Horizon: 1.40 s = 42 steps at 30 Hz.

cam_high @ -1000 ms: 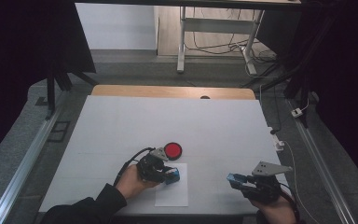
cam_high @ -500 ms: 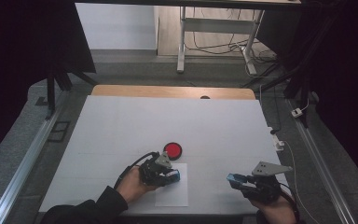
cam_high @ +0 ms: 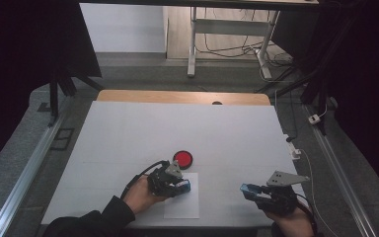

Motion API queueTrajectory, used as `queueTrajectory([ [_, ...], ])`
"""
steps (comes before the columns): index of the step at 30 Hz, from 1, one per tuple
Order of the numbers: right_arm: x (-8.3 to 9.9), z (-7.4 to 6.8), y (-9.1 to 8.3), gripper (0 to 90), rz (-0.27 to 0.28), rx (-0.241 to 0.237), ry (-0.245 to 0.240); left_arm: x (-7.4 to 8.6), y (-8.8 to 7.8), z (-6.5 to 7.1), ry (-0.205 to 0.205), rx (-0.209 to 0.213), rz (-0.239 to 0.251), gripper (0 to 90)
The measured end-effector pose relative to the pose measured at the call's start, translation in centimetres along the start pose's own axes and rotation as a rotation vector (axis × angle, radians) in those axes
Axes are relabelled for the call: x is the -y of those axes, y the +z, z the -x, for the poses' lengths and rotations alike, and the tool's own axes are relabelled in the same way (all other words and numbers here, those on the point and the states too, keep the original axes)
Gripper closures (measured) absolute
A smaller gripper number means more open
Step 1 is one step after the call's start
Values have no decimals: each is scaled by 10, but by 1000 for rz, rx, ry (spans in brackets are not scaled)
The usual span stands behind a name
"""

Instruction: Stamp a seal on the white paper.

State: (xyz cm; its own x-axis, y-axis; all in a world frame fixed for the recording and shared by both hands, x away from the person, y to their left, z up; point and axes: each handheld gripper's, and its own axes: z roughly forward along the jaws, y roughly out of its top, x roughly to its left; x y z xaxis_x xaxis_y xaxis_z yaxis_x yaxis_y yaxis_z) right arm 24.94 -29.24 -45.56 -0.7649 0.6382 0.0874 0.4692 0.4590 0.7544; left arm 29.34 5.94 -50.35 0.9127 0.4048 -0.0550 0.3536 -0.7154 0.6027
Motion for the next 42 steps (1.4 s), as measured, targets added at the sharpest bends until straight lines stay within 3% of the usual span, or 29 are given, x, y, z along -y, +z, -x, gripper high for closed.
queueTrajectory([
  [9, 0, 0, 0, 676, -1, -1, -4, 0, -1, -7, -21, 41, 5, 694],
  [18, 1, 0, -1, 676, 4, 3, -2, -3, -2, -7, -9, 43, 12, 694],
  [42, 1, 0, -2, 676, 0, 5, -1, -8, -33, -10, 5, 59, 95, 693],
])
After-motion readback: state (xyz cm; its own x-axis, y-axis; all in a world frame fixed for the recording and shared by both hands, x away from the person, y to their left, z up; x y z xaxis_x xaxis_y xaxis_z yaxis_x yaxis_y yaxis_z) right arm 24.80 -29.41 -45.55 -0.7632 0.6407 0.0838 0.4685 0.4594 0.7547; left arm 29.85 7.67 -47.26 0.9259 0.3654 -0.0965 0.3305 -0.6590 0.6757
